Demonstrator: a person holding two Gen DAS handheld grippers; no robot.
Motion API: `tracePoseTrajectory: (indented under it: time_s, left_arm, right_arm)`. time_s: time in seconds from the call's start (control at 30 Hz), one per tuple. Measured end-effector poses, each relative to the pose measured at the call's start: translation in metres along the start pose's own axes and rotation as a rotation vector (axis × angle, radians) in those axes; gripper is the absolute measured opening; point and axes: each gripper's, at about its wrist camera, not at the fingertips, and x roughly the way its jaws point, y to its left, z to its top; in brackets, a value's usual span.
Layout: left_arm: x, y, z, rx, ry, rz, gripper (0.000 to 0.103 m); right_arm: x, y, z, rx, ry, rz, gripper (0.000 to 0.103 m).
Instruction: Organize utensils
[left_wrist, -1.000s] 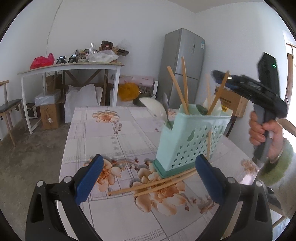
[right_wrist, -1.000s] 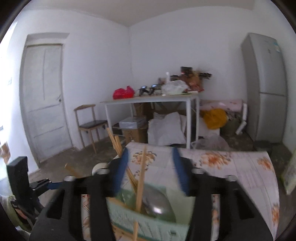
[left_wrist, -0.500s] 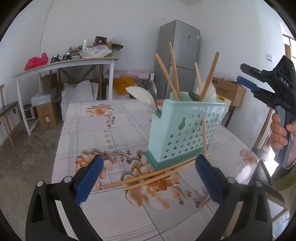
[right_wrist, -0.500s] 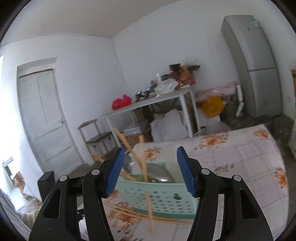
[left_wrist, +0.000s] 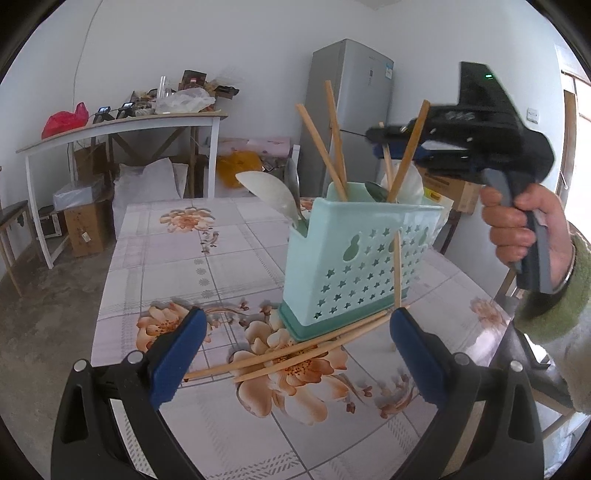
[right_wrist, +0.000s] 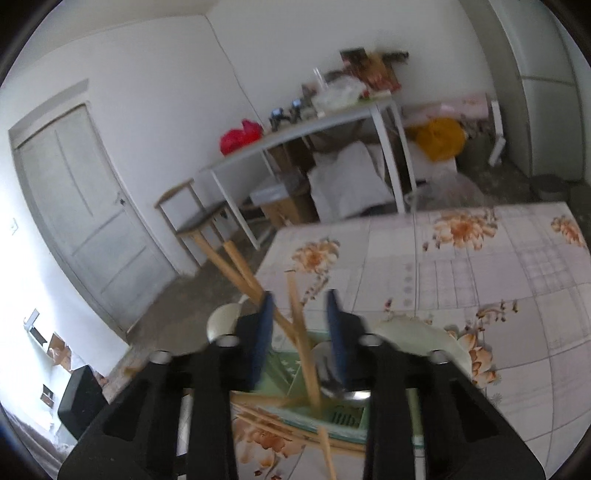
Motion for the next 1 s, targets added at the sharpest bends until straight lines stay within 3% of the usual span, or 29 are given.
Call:
tracePoseTrajectory:
  time_s: [0.03,0.43,0.67,0.87,1.0]
  left_arm:
    - [0.001,0.000,0.000,-0.002,0.000,-0.002,0.097]
    - [0.013,0.002,-0.002,-0.005,0.005,-0.028,0.097]
    - [0.013,0.004,-0.002,-0.015,0.008,-0.025,0.097]
    - [0.011,0.008,-0.004,-0.023,0.004,-0.017,0.097]
    - [0.008,0.010,-0.005,-0.021,0.003,-0.007,0.097]
  right_arm:
    - [0.001,0.000,-0.001,0.002,0.004,-0.002,0.006]
    - [-0.045,0.043,0.043,-0.201,-0.248,-0.057,0.004]
    - [-0.054,0.074,0.062,-0.347,-0.334,-0.059,0.004]
    - [-0.040,0.083,0.044,-0.459,-0.328,-0.116,0.004]
    - [-0.030,0.078,0.010,-0.545,-0.293,-0.166,0.005]
